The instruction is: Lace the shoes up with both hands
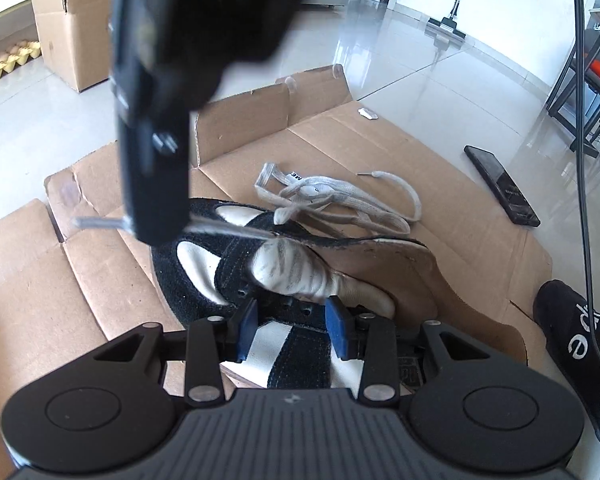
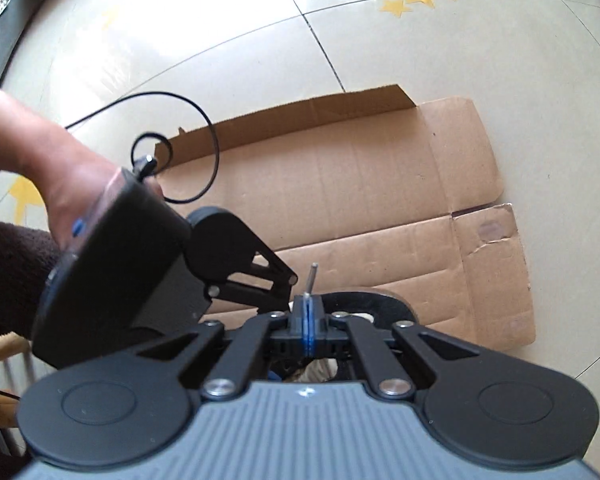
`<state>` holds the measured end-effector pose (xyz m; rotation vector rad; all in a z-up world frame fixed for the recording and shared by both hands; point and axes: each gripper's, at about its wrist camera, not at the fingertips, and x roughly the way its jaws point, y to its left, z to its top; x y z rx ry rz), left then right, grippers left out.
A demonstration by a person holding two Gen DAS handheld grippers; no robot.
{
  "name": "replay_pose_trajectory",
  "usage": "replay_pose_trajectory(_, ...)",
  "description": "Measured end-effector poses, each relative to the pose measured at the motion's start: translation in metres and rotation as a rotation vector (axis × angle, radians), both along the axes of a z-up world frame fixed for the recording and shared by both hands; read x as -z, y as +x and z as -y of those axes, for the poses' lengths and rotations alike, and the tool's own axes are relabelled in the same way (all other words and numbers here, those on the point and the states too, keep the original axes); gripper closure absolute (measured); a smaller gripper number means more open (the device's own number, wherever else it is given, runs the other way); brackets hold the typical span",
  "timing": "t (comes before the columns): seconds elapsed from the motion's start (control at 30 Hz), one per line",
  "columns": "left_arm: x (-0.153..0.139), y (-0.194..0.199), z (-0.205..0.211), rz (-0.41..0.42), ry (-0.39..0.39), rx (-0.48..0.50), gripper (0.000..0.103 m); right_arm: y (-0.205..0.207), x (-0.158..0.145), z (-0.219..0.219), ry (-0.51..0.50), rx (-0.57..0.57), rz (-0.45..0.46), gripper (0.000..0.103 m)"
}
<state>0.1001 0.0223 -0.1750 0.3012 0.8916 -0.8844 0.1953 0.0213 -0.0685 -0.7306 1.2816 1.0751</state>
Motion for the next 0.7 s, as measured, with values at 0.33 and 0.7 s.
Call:
replay_pose_trajectory(0.33,-0.004,-0.009,-0.003,0.015,0.000,-0.002,0.065,0.002,-0.024,-0.032,-0.009,-0.032,0.004,0.102)
replay_pose_trajectory(0.7,-0.003,-0.010,-0.003,0.020,-0.020,-0.014,0.065,0.015,-0.059,-0.056,0.032,0.017,0.021,0.102)
